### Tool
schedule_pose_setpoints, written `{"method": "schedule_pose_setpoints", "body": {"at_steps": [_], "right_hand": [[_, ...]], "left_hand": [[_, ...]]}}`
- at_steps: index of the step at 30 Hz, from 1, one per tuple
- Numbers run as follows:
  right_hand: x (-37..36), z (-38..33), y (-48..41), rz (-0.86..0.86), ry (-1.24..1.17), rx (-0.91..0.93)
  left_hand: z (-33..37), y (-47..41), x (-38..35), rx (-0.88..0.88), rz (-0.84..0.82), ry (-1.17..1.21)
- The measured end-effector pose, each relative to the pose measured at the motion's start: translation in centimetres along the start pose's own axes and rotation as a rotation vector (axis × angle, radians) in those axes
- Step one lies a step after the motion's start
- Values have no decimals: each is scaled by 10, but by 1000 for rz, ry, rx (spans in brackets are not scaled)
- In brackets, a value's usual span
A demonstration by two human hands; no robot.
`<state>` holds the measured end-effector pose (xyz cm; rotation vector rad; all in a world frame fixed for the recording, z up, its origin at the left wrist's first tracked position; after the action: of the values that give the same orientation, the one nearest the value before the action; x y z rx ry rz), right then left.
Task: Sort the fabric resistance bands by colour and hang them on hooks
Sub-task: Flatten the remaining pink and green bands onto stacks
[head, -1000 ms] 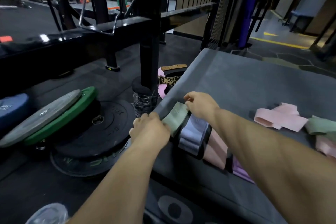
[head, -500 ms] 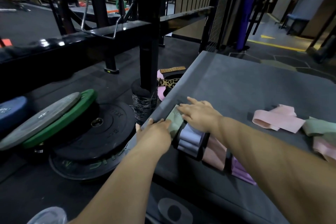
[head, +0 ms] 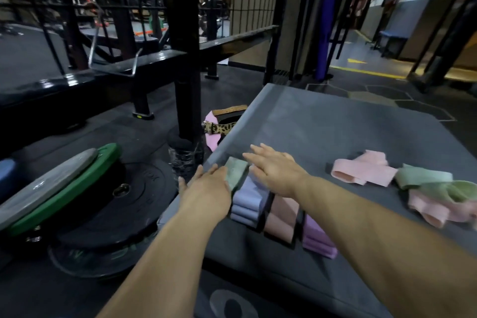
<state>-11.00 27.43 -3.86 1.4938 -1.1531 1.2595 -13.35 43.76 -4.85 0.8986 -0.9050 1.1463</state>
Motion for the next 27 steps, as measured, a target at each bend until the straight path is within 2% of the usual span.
{"method": "schedule_pose_setpoints", "body": {"at_steps": [5, 9, 12, 17, 23, 27], "right_hand": [[11, 37, 57, 63, 11, -83], [16, 81, 121, 84, 31, -174], [19, 117, 180, 132, 47, -259], [22, 182, 264, 341, -10, -454], [22, 240, 314, 613, -162, -757], [17, 267, 327, 616, -152, -950]], "left_hand": [[49, 7, -3, -155, 134, -8], [106, 21, -21, -290, 104, 118], [155, 34, -43, -444, 47, 102], [222, 59, -82, -507, -99, 124], [266, 75, -126, -551, -218, 81], [280, 74, -141, -571, -213, 36]]}}
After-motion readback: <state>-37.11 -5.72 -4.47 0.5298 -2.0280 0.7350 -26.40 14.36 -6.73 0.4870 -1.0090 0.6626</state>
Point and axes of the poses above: each hand's wrist, its own y-axis away from the middle knuckle, its own x-axis out of the back of the hand, z = x × y, the point moved 5 cm from there along -y, towards the middle knuckle
